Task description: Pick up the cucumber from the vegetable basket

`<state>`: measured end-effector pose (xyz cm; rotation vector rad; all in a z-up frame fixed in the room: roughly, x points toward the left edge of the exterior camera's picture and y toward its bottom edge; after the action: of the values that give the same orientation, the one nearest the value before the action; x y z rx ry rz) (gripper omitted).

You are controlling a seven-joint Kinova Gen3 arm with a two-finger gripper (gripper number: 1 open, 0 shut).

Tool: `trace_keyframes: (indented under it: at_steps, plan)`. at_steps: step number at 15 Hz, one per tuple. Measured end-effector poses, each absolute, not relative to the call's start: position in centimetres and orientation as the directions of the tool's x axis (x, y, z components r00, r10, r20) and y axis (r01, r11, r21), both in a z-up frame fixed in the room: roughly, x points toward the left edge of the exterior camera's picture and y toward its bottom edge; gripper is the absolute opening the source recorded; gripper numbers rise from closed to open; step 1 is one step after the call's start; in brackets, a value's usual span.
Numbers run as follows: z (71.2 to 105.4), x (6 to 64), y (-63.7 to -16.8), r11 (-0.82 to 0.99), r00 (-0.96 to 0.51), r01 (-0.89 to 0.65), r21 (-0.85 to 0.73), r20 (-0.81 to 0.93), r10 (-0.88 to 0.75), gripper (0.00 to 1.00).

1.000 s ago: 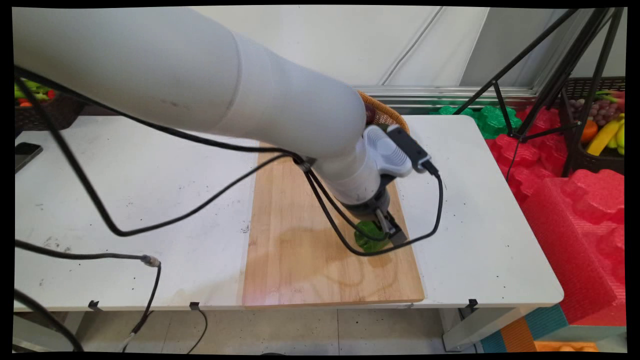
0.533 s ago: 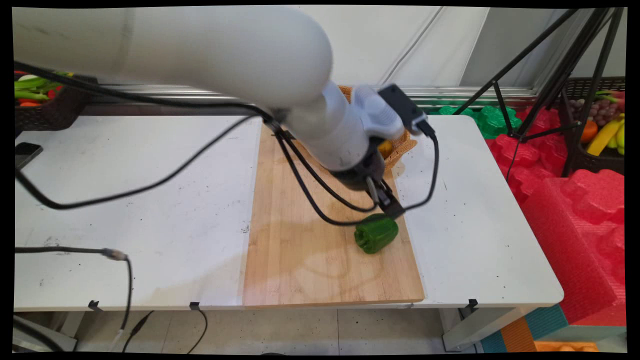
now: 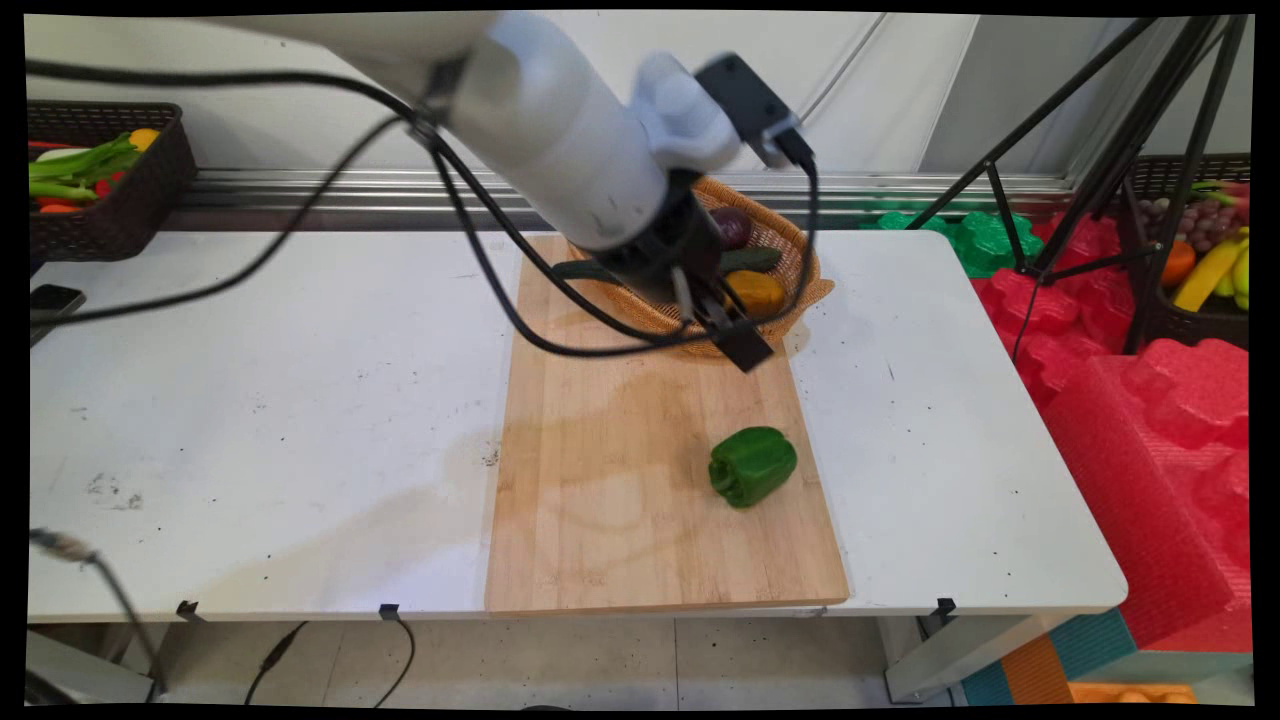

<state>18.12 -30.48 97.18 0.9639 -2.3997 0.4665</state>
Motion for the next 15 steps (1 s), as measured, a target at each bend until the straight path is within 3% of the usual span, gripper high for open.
trace_keyframes:
  at_steps: [7, 15]
  plan:
    - [100.3, 22.9, -31.6, 0.667, -0.614, -0.727, -0.162, 0.589, -0.525, 1.00]
    - [100.7, 25.9, -36.0, 0.618, -0.602, -0.757, -0.215, 0.598, -0.529, 1.00]
